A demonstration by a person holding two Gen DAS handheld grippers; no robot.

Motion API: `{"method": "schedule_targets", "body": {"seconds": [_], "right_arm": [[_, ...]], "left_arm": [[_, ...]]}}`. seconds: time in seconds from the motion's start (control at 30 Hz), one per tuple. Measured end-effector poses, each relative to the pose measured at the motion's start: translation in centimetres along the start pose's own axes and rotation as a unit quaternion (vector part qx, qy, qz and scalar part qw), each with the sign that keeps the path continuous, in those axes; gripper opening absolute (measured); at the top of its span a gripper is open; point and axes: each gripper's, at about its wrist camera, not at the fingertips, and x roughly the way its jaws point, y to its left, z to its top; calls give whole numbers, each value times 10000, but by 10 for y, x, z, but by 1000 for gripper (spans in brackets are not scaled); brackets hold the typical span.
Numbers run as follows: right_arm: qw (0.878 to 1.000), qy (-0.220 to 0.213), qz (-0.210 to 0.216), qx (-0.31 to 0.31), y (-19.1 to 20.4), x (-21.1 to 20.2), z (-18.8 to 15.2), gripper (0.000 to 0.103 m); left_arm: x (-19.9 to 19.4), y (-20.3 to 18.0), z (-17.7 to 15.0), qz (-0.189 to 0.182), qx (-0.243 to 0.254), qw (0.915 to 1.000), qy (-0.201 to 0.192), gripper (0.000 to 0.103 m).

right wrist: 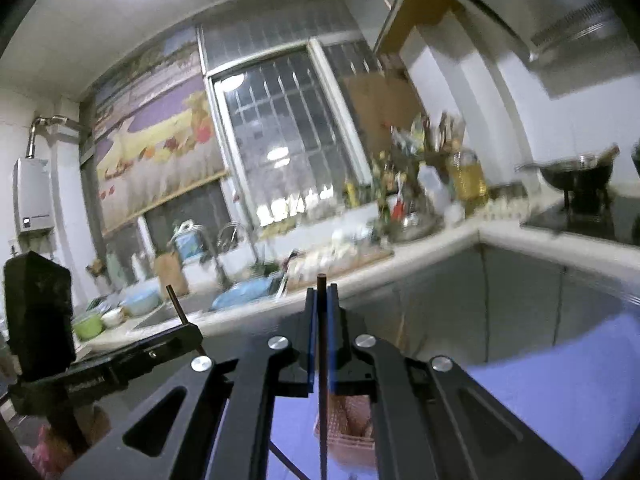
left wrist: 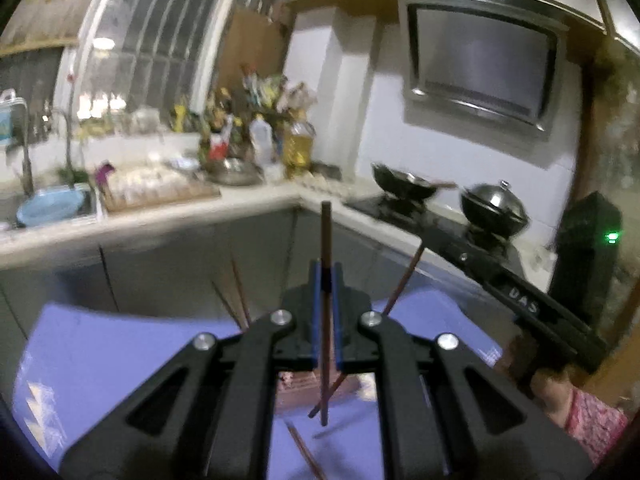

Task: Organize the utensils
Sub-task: 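Lift both held chopsticks up over the pink basket and lower them in, then open both grippers to drop the chopsticks into the basket, then move both open grippers down to the last chopsticks on the cloth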

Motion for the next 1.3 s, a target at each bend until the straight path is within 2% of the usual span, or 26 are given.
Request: {"method": "schedule_targets", "body": {"seconds": [0.1, 0.2, 0.4, 0.47, 0.53, 0.6, 0.7, 0.8, 0.83, 0.87, 0.93, 1.0, 1.07, 1.17, 1.2, 1.27, 1.3], "right_arm": [[9997, -130, -159, -102, -5, 25, 12, 5], [9991, -57, -301, -290, -11, 51, 3, 5], [9973, 573, -370, -270, -32, 83, -45, 5], [9952, 921, -300, -100, -39, 92, -59, 6], [9895, 1412, -301, 55, -45, 105, -72, 7], [9852, 1667, -306, 271, -51, 108, -79, 7], [9875, 1479, -282, 469, -48, 92, -73, 11], [9916, 1161, -214, 521, -40, 63, -65, 29], [9930, 1024, -186, 558, -38, 49, -63, 39], [9942, 892, -163, 587, -37, 37, -64, 43], [9956, 699, -154, 605, -33, 11, -73, 43], [9948, 754, -242, 639, -32, -12, -93, 43], [9929, 931, -329, 662, -30, -28, -118, 43], [9833, 1651, -425, 630, -26, -42, -171, 43], [9781, 1935, -442, 620, -23, -43, -188, 41], [9626, 2623, -361, 568, -14, -43, -226, 30], [9579, 2798, -337, 541, -10, -44, -237, 29]], "left_arm": [[38, 4, 15, 359, 170, 9992, -38, 5], [72, 12, 5, 551, 226, 9982, 102, 5], [116, 27, -39, 535, 47, 9958, 740, 5], [126, 29, -52, 531, -39, 9939, 962, 5], [136, 29, -63, 607, -15, 9895, 1314, 17], [139, 27, -69, 768, 43, 9858, 1490, 27], [119, 28, -72, 756, -114, 9886, 1299, 33], [85, 29, -74, 740, -305, 9919, 988, 37], [70, 28, -79, 719, -379, 9930, 859, 38], [57, 29, -85, 718, -429, 9935, 774, 38], [37, 28, -102, 732, -490, 9932, 757, 38], [21, 30, -125, 735, -592, 9920, 843, 38], [11, 32, -158, 735, -727, 9885, 1100, 38], [4, 35, -209, 729, -909, 9792, 1664, 38], [2, 36, -225, 690, -970, 9756, 1847, 38], [0, 34, -248, 672, -1027, 9699, 2101, 38], [-2, 33, -258, 650, -1035, 9676, 2210, 38]]}}
